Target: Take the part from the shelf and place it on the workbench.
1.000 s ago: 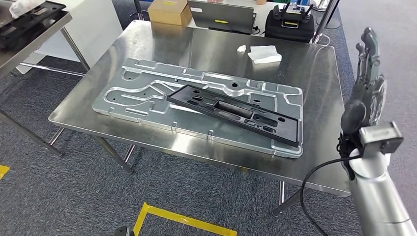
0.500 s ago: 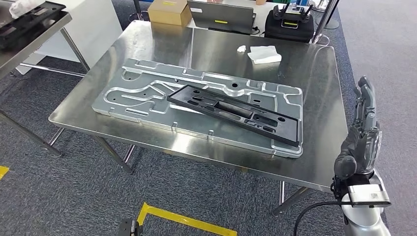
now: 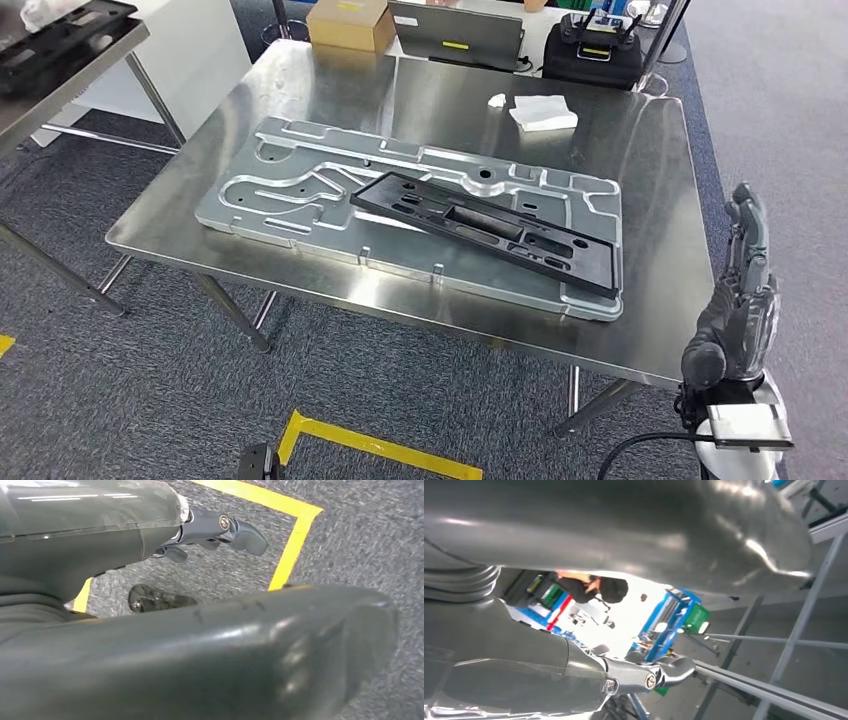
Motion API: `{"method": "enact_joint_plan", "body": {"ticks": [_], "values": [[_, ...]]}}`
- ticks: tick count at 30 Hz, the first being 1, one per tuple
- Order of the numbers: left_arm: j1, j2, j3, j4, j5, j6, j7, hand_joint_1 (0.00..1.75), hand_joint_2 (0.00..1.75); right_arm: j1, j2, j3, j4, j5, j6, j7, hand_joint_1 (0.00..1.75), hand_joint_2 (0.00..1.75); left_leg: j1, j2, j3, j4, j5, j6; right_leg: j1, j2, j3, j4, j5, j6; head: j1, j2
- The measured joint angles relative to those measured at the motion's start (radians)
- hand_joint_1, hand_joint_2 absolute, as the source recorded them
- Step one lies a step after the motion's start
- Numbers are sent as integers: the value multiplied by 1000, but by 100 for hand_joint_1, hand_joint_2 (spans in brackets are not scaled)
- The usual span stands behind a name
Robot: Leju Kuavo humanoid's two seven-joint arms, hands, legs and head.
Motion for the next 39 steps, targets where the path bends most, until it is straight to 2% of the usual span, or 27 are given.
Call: {"method": "enact_joint_plan", "body": {"ticks": [1, 2, 3, 6, 8, 11, 12, 13, 16, 17, 18, 19, 21, 22, 23, 26, 27, 28, 30, 31, 32, 33, 34, 35, 36, 38, 39], "values": [[3, 0, 0, 0, -1, 3, 2, 0, 0, 11, 0, -5, 0, -1, 1, -2, 0, 0, 0, 0, -3, 2, 0, 0, -3, 0, -21, 55, -20, 4, 0, 0], [5, 0, 0, 0, -2, 7, 4, 0, 0, 23, 0, -11, 0, -4, 1, -4, 0, 0, 1, 1, -6, 5, 0, -1, -6, -1, -29, 82, -22, 8, 0, 0], [7, 0, 0, 0, -2, 10, 6, 0, 0, 33, 0, -16, -1, -6, 2, -7, 0, 0, 2, 1, -9, 10, -1, -3, -10, -3, -18, 72, -7, 12, 0, 0], [10, 0, 0, 0, -3, 20, 8, 0, 0, 63, 0, -33, -10, -8, 0, -15, 0, 0, 4, 0, -23, 32, -8, -17, -18, -8, 87, -103, 65, 20, 0, 0], [11, 0, -2, 0, -4, 25, 11, 0, 0, 91, 0, -44, -23, -7, -2, -19, 0, 0, 2, -3, -32, 46, -11, -30, -16, -4, 117, -160, 72, 10, 0, 0], [12, 0, -8, 0, -4, 27, 18, 0, 0, 127, 0, -57, -34, -6, -1, -21, 0, 0, 3, -4, -41, 54, -12, -51, -12, -2, 106, -164, 78, -17, 0, 0], [12, 0, -10, 0, -4, 27, 20, 0, 0, 134, 0, -60, -36, -6, 0, -21, 0, 0, 4, -2, -48, 68, -28, -56, -13, -3, 102, -165, 83, -25, 0, 0], [12, 0, -11, 0, -3, 28, 22, 0, 0, 141, 1, -62, -38, -6, 1, -21, 0, 0, 6, -1, -61, 102, -58, -60, -13, -4, 97, -167, 89, -34, 0, 0], [11, 0, -16, 0, -3, 29, 25, 0, 0, 161, 3, -65, -42, -4, 5, -20, 0, 0, 7, 1, -119, 281, -174, -65, -7, -10, 76, -168, 105, -49, 0, 0], [11, 0, -16, 0, -3, 29, 26, 0, 0, 167, 4, -66, -42, -2, 6, -19, 0, 0, 7, 1, -125, 318, -189, -64, -4, -11, 68, -167, 111, -50, 0, 0], [11, 0, -17, 0, -3, 30, 26, 0, 0, 172, 5, -67, -42, -2, 6, -19, 0, 0, 7, 1, -114, 319, -184, -62, -1, -11, 59, -167, 118, -50, 0, 0], [10, 0, -17, 0, -2, 30, 26, 0, 0, 176, 6, -68, -42, -1, 6, -18, 0, 0, 6, 1, -83, 283, -163, -58, 2, -11, 51, -167, 125, -50, 0, 0], [6, 2, -18, 0, -3, 32, 28, 0, 0, 181, 8, -72, -42, 1, 9, -14, 0, 0, 0, 2, 13, 140, -120, -42, 6, -11, 38, -166, 139, -46, 0, 0], [3, 4, -18, 0, -3, 33, 30, 0, 0, 183, 9, -75, -42, 2, 12, -11, 0, 0, -4, 2, 51, 80, -106, -37, 6, -11, 35, -167, 147, -41, 0, 0], [-1, 5, -18, 0, -4, 33, 33, 0, 0, 185, 11, -78, -42, 4, 14, -8, 0, 0, -9, 3, 73, 40, -101, -32, 6, -12, 33, -168, 154, -36, 0, 0], [-5, 6, -19, 0, -4, 34, 39, 0, 0, 188, 15, -83, -42, 8, 16, -2, 0, 0, -13, 5, 68, 19, -82, -20, 2, -13, 31, -174, 172, -16, 0, 0], [-5, 6, -19, 0, -4, 34, 40, 0, 0, 189, 15, -85, -42, 8, 16, -1, 0, 0, -11, 7, 61, 15, -69, -12, 2, -12, 25, -166, 159, -11, 0, 0], [-6, 6, -19, 0, -4, 35, 41, 0, 0, 190, 15, -87, -42, 9, 17, -1, 0, 0, -8, 9, 52, 10, -56, -5, 2, -12, 14, -142, 128, -7, 0, 0], [-7, 6, -19, 0, -3, 35, 45, 0, 0, 192, 16, -90, -41, 7, 20, 1, 0, 0, -7, 12, 27, 8, -32, 5, 1, -11, -19, -38, 29, -2, 0, 0], [-7, 5, -19, 0, -3, 36, 47, 0, 0, 193, 16, -92, -40, 5, 24, 2, 0, 0, -8, 13, 13, 9, -22, 6, 0, -11, -34, 25, -10, 1, 0, 0], [-6, 5, -19, 0, -2, 37, 48, 0, 0, 193, 16, -94, -37, 3, 27, 3, 0, 0, -8, 13, -2, 12, -12, 5, 0, -11, -40, 74, -27, 4, 0, 0], [-6, 5, -19, 0, -2, 37, 49, 0, 0, 194, 16, -96, -34, 0, 30, 3, 0, 0, -8, 14, -18, 15, -3, 3, -1, -11, -32, 96, -22, 6, 0, 0], [-5, 4, -20, 0, -3, 37, 49, 0, 0, 195, 16, -98, -31, -1, 32, 4, 0, 0, -8, 14, -33, 20, 5, 1, -3, -11, -6, 83, 0, 8, 0, 0], [-5, 4, -21, 0, -3, 37, 49, 0, 0, 197, 16, -100, -29, -2, 32, 4, 0, 0, -8, 14, -48, 25, 11, -1, -5, -11, 37, 37, 25, 8, 0, 0], [-5, 3, -22, 0, -4, 37, 50, 0, 0, 199, 17, -103, -27, -2, 32, 4, 0, 0, -8, 14, -60, 32, 17, -5, -6, -11, 91, -33, 36, 6, 0, 0], [-5, 2, -23, 0, -5, 36, 52, 0, 0, 204, 17, -110, -25, -2, 29, 3, 0, 0, -11, 13, -76, 45, 26, -15, -2, -10, 174, -155, 28, -2, 0, 0], [-5, 2, -24, 0, -5, 35, 55, 0, 0, 207, 17, -113, -25, -2, 28, 2, 0, 0, -11, 13, -79, 48, 32, -21, 1, -9, 191, -184, 18, -8, 0, 0]]}}
